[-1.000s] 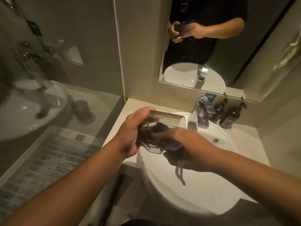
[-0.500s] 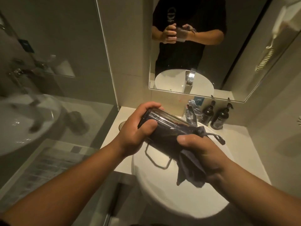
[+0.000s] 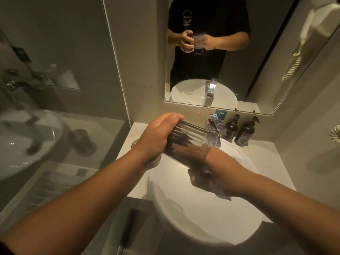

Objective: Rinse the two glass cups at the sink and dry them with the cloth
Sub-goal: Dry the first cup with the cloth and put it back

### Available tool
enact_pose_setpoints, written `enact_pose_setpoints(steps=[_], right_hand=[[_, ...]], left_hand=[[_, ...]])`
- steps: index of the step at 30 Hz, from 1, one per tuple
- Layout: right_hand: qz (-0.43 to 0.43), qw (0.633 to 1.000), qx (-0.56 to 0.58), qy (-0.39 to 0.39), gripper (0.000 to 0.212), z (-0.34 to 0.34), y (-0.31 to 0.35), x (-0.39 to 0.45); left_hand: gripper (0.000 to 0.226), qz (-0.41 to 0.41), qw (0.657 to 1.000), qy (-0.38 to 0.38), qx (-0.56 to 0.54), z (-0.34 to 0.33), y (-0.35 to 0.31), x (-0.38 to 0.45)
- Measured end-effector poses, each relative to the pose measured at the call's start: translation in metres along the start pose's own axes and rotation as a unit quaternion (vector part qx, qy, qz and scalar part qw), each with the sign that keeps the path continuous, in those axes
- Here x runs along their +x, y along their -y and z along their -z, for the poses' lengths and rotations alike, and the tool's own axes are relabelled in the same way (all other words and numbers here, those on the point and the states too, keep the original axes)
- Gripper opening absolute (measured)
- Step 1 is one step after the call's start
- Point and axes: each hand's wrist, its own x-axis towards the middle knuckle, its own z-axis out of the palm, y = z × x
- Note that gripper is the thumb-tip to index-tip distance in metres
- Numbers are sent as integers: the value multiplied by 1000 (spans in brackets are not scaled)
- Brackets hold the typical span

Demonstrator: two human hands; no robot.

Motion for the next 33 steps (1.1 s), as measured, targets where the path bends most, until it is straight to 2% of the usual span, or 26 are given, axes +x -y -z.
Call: enact_pose_setpoints(steps=[1, 2, 3, 4, 5, 7, 9, 10, 11, 12, 14, 15, 16, 17, 18, 19, 20, 22, 24, 25, 27, 29, 30, 31, 32, 33], right_hand=[[25, 997, -69, 16, 54, -5, 21, -4], [64, 996, -60, -4, 38, -12, 32, -22], [119, 980, -157, 10, 20, -18, 44, -29], [151, 972, -172, 49, 7, -19, 51, -34], [229, 959, -166, 17, 12, -20, 54, -44], [216, 968, -90, -92, 21, -16, 64, -66], [146, 977, 121, -97, 27, -15, 62, -77], [102, 963, 227, -100, 34, -19, 63, -80], [78, 957, 258, -108, 38, -17, 63, -72], [66, 956, 269, -96, 32, -15, 66, -74], [106, 985, 96, -98, 22, -3, 65, -69], [159, 978, -53, -121, 28, 2, 65, -66], [186, 954, -204, -120, 42, 6, 65, -63], [225, 896, -363, -123, 56, 9, 63, -59], [252, 838, -471, -113, 64, 9, 61, -55], [256, 804, -528, -97, 66, 7, 60, -53], [238, 799, -547, -74, 65, 2, 62, -53], [221, 834, -502, -62, 60, -1, 66, -55], [265, 832, -475, -111, 59, -2, 60, -59], [271, 844, -446, -126, 60, -4, 56, -60], [195, 919, -317, -132, 59, -10, 55, -59], [142, 975, -122, -117, 38, -20, 62, -60], [110, 989, -30, -95, 28, -21, 67, -65], [121, 990, -33, -68, 23, -20, 66, -69], [113, 989, -49, -80, 21, -19, 62, -73], [124, 990, -2, -73, 22, -18, 63, -77]], left_hand=[[24, -15, 1000, -2, -4, 1, 2, 0], [23, -33, 999, -2, -3, 1, 3, 1], [23, -57, 998, -3, 6, 1, 4, 2], [25, -80, 997, -3, 19, 2, 4, 2], [26, -102, 994, 0, 31, 2, 5, 3], [26, -153, 987, -1, 42, 3, 5, 2], [27, -195, 980, 2, 43, 6, 8, 1], [30, -209, 977, 7, 48, 8, 10, 1], [33, -216, 975, 13, 54, 9, 11, 2], [35, -211, 975, 22, 59, 10, 13, 3], [38, -163, 984, 59, 50, 14, 10, 3], [38, -115, 989, 82, 32, 16, 6, 3], [39, -48, 993, 108, 3, 17, 1, 3], [47, 19, 992, 126, -22, 18, -4, 4], [56, 68, 988, 133, -29, 20, -7, 4], [61, 91, 987, 131, -21, 20, -10, 5], [59, 92, 988, 124, -9, 19, -10, 6], [47, 59, 994, 93, 10, 14, -9, 6], [34, 21, 998, 58, 16, 9, -5, 4], [31, 8, 999, 51, 14, 8, -3, 4], [29, -19, 999, 46, 11, 7, -1, 2], [26, -54, 997, 49, 15, 6, 1, 1], [25, -71, 996, 50, 21, 6, 2, 0], [26, -87, 995, 49, 31, 6, 1, -1], [26, -105, 993, 47, 41, 5, 2, -2], [26, -126, 990, 46, 49, 5, 2, -2]])
